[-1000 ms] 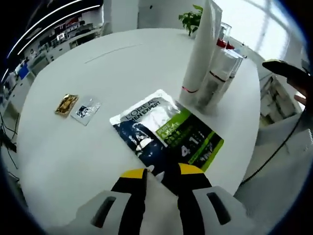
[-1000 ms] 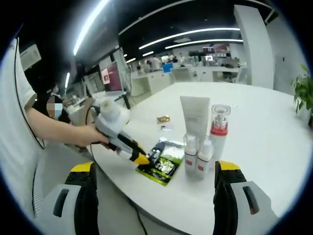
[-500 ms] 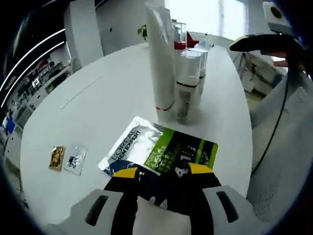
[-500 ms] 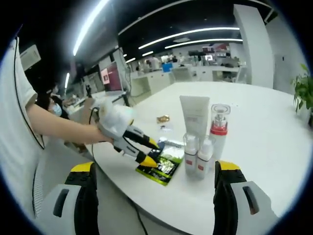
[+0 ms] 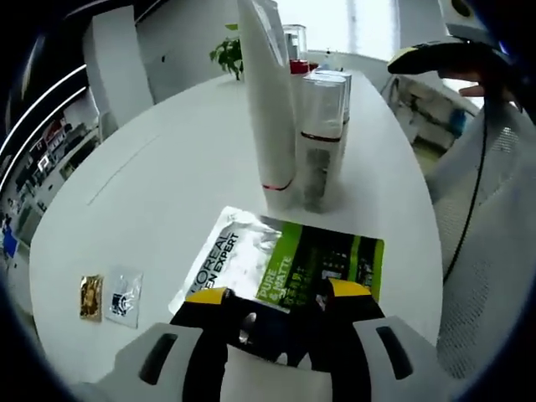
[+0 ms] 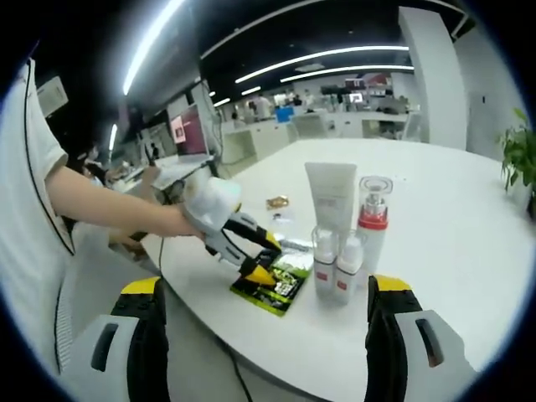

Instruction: Arrange the skincare products in the storage area until every visible bottle or jar stands upright without overlapping.

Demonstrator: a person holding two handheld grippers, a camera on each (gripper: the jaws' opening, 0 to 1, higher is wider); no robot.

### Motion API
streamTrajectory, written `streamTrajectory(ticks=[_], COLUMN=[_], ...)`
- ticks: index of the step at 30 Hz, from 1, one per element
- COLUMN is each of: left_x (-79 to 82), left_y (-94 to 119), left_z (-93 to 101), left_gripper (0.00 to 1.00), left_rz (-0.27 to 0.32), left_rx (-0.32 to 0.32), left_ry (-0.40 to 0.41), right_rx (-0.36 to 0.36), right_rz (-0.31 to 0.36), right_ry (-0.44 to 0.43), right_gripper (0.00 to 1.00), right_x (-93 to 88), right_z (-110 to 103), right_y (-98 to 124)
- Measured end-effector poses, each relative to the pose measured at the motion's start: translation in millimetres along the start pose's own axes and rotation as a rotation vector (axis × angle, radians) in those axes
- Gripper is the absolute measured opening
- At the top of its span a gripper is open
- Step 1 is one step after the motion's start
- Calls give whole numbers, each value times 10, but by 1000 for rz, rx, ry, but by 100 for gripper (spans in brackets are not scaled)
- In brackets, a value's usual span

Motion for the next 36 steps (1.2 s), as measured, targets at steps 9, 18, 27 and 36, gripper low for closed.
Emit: streamTrajectory(ticks=[9, 18, 27, 36], left_x=[-3, 88, 220, 146], left_y=[-14, 4, 145, 319], left_z=[-12, 5, -58, 11], left_gripper=[44, 45, 50, 65], left_rz=[-17, -48, 1, -6], left_rx=[-47, -67, -28, 25], left_ry=[11, -14, 16, 112], right_rx=[-2, -2, 8, 30], right_rz=[-2, -4, -2, -2], right_ry=[-6, -8, 4, 18], right_gripper=[99, 99, 99, 99], right_x=[-4, -6, -2, -2], right_z=[2, 3, -13, -38], right_y=[-2, -2, -4, -8])
Point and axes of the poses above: the point that each gripper's makers call its tool centre point, and the gripper's own axes: y roughly backward along the fingers, z roughly to its right, x roughly out of its top, the point moved 10 cm from there along y, roughly backward along the fingers, and after that the axes turned 1 degree about -y, right-handed, at the moved point
